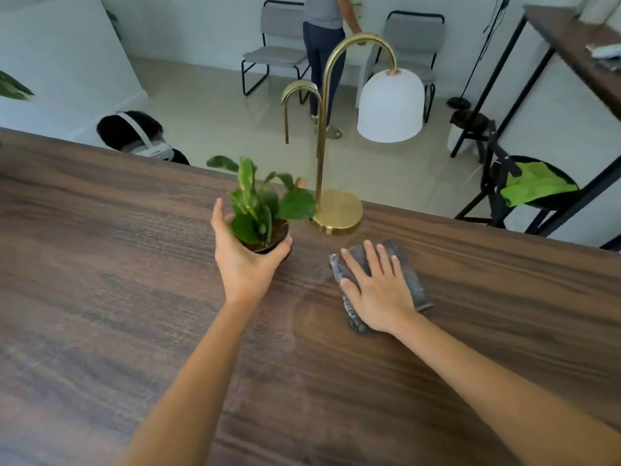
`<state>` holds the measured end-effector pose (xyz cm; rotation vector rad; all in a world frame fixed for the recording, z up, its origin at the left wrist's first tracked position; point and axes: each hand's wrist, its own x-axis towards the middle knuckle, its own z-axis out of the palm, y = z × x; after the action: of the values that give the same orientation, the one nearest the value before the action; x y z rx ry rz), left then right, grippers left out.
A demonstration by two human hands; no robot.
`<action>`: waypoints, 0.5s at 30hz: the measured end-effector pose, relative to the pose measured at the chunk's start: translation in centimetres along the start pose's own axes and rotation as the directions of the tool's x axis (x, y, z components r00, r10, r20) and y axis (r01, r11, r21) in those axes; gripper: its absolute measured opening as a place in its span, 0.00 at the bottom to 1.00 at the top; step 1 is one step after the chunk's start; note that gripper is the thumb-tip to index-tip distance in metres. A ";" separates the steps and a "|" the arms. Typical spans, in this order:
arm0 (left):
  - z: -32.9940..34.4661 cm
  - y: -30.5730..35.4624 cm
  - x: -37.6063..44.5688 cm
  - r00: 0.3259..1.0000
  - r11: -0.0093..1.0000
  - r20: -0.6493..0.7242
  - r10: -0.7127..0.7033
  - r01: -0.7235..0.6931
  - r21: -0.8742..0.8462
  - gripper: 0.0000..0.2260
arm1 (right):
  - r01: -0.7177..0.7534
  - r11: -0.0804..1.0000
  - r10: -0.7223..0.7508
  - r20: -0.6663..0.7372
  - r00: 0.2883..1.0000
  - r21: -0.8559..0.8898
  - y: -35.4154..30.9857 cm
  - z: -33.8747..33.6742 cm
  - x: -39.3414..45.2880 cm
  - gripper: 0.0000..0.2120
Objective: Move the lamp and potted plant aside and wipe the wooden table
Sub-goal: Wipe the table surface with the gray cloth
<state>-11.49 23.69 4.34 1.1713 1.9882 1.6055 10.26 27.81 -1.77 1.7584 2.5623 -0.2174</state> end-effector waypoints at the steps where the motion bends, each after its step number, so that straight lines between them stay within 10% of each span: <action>1: -1.1 0.1 0.4 0.998 1.000 -0.055 0.009 -0.009 0.007 0.51 | 0.106 0.994 -0.107 0.023 0.994 0.013 -2.5 0.0 1.5 0.27; 6: -3.9 1.1 1.5 0.998 0.995 -0.051 0.040 -0.035 0.098 0.52 | 0.400 0.916 -0.401 0.061 0.914 0.038 -8.8 -0.6 5.5 0.25; 10: -2.4 1.8 1.5 0.996 0.992 0.083 0.034 -0.044 0.116 0.53 | 0.529 0.845 -0.532 0.027 0.846 0.073 -0.9 -0.4 -0.7 0.26; 15: 1.7 1.0 0.9 0.965 0.995 0.261 0.000 -0.026 0.097 0.55 | -0.235 0.971 0.236 -0.005 0.972 0.051 13.4 -1.8 0.2 0.30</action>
<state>-10.43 25.56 4.97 1.3575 1.9102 1.2932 22.76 33.01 -1.40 2.0654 2.3452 -0.2674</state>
